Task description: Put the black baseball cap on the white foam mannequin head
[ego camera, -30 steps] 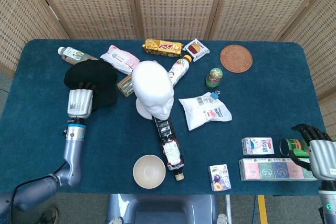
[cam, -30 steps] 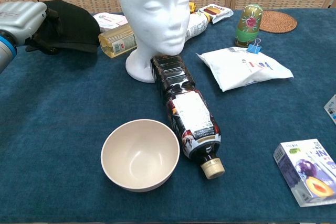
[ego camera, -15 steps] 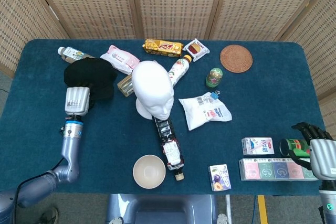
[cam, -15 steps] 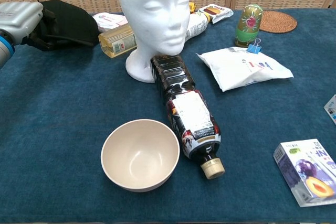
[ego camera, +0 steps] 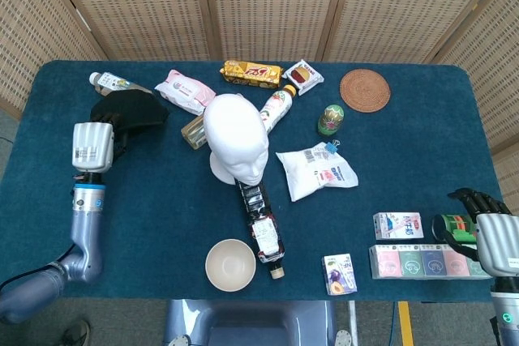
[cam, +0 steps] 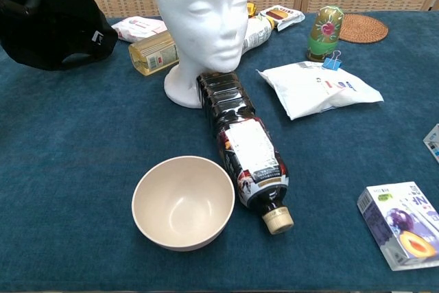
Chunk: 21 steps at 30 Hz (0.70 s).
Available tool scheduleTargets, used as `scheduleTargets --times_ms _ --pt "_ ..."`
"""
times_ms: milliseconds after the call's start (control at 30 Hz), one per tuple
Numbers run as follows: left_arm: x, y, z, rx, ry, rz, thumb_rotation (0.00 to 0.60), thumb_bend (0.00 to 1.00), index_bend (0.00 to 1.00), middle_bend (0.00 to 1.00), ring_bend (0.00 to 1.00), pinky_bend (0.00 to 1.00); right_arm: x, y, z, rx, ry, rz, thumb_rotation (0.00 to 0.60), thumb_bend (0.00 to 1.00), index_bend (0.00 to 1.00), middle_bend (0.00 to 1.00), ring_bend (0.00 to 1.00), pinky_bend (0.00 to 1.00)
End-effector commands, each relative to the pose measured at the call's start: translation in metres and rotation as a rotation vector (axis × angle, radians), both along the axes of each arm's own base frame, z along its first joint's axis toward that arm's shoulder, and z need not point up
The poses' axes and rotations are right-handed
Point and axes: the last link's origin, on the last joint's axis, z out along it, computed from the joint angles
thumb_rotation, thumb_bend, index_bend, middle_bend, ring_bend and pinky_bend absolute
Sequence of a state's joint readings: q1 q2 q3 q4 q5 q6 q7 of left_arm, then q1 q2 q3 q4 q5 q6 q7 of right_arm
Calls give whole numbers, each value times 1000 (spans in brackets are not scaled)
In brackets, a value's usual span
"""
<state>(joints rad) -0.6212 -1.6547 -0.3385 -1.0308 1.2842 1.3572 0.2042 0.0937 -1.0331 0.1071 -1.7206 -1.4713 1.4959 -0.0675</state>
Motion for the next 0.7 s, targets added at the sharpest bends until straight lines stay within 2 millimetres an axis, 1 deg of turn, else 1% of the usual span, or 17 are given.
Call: scheduleTargets --times_ms 33,100,167,233,333,367,400,533,700 --pt "9 -1 21 55 -22 -66 600 580 782 567 545 776 0 0 0 0 -2 2 600 240 287 279 278 321" --pt "20 -1 35 97 -28 -120 600 577 781 567 545 776 1 1 0 -2 -4 5 600 240 287 279 277 321" --pt "29 0 45 122 -33 -161 600 575 781 567 545 776 1 1 1 -2 -4 7 600 240 287 279 277 321" --pt "33 0 48 128 -34 -174 600 574 781 567 545 776 1 1 1 -2 -4 7 600 239 287 279 277 321" --pt "42 3 56 151 -29 -209 600 572 781 567 545 776 2 1 1 -1 -5 8 600 240 287 279 277 321" --pt "56 8 65 176 -35 -254 600 573 781 567 545 776 2 1 0 -1 -6 9 600 239 287 279 277 321" --pt "63 11 68 183 -37 -272 600 572 781 567 545 776 2 2 0 -1 -7 9 600 239 287 279 277 321" --pt "86 22 73 201 -55 -333 600 572 781 568 545 776 0 2 -1 0 -12 5 600 239 287 279 277 321" --pt "116 34 67 194 -81 -399 600 566 781 568 546 776 -1 2 0 -2 -14 3 600 238 287 279 278 321"
